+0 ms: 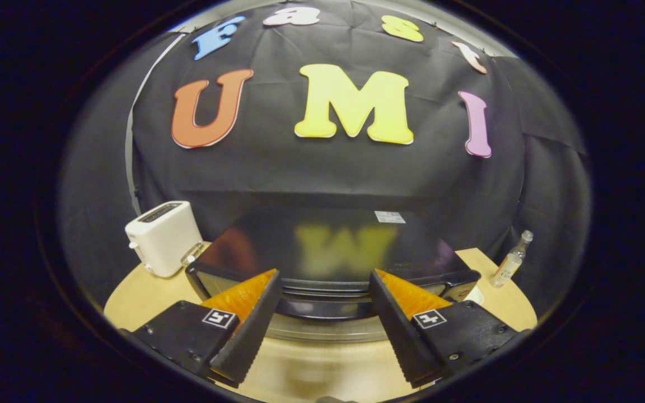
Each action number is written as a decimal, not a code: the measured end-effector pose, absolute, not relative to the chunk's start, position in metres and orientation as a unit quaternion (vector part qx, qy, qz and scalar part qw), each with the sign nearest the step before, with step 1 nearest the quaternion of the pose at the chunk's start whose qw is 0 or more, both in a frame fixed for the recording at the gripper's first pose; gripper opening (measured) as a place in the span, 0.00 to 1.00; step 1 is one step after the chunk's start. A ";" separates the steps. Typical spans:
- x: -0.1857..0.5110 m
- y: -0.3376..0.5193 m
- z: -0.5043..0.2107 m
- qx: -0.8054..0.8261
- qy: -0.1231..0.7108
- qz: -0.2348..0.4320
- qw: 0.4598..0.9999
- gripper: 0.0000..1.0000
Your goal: Open the toaster oven, put the food inside, and close the toaster oven door.
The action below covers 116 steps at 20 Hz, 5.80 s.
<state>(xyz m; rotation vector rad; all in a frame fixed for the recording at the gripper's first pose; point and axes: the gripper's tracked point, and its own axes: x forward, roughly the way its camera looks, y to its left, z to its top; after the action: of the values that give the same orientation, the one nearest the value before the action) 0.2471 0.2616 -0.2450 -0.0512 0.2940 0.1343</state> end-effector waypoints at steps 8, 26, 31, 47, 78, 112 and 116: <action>0.215 0.257 -0.253 -0.040 0.172 0.063 0.982 1.00; 0.113 0.242 -0.334 -0.070 0.252 0.089 0.961 1.00; 0.099 0.240 -0.366 -0.072 0.286 0.093 0.951 1.00; 0.089 0.237 -0.413 -0.075 0.329 0.119 0.934 1.00; 0.082 -0.022 -0.387 0.225 0.483 0.275 0.800 0.19; 0.298 0.253 -0.340 0.498 0.192 0.071 0.843 0.15; 0.302 0.259 -0.350 0.476 0.195 0.060 0.855 0.16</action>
<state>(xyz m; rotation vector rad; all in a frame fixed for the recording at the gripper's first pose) 0.3022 0.2589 -0.3497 1.0016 0.4108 0.1252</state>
